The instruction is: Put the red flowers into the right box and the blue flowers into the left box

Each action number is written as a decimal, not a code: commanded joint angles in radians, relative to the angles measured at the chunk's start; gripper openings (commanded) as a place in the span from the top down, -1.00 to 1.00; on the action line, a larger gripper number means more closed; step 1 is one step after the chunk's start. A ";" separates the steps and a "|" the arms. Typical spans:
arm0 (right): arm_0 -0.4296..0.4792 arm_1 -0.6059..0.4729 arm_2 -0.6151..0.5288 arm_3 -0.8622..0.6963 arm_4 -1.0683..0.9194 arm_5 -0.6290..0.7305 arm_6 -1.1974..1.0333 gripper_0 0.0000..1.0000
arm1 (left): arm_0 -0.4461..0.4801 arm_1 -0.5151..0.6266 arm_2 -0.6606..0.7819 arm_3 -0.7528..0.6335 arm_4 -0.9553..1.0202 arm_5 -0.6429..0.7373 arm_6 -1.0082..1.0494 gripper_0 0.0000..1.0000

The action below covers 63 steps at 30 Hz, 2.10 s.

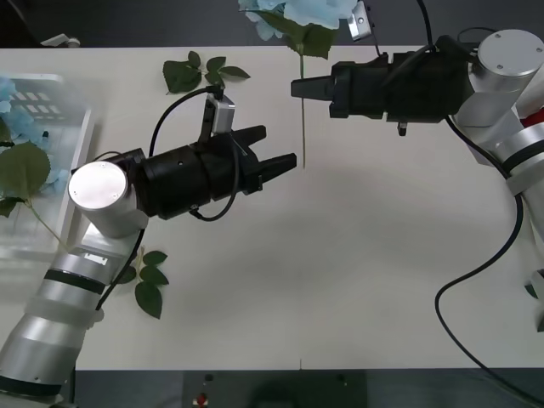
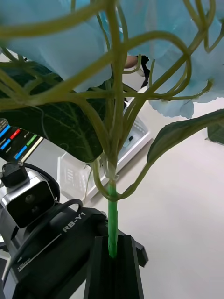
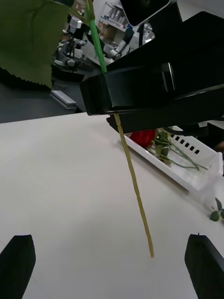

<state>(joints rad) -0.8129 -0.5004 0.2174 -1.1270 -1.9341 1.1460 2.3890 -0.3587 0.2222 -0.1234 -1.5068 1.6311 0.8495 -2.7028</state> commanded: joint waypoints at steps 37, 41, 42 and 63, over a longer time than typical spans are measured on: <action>-0.020 0.019 -0.003 -0.019 -0.020 -0.029 -0.036 1.00 | -0.124 -0.106 0.010 0.080 -0.117 -0.029 0.086 1.00; -0.020 0.011 0.005 -0.019 -0.023 -0.026 -0.037 1.00 | -0.124 -0.103 0.010 0.079 -0.114 -0.030 0.087 1.00; -0.020 0.005 0.010 -0.019 -0.023 -0.026 -0.037 0.87 | -0.124 -0.099 0.013 0.079 -0.112 -0.029 0.087 1.00; -0.034 -0.145 0.088 -0.028 -0.094 -0.043 0.085 -0.50 | -0.043 0.227 0.225 -0.026 0.219 0.296 0.241 1.00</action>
<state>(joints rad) -0.8131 -0.5829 0.2591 -1.1272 -1.9974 1.1026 2.4136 -0.4395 0.3924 0.0428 -1.4444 1.8264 1.1026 -2.6111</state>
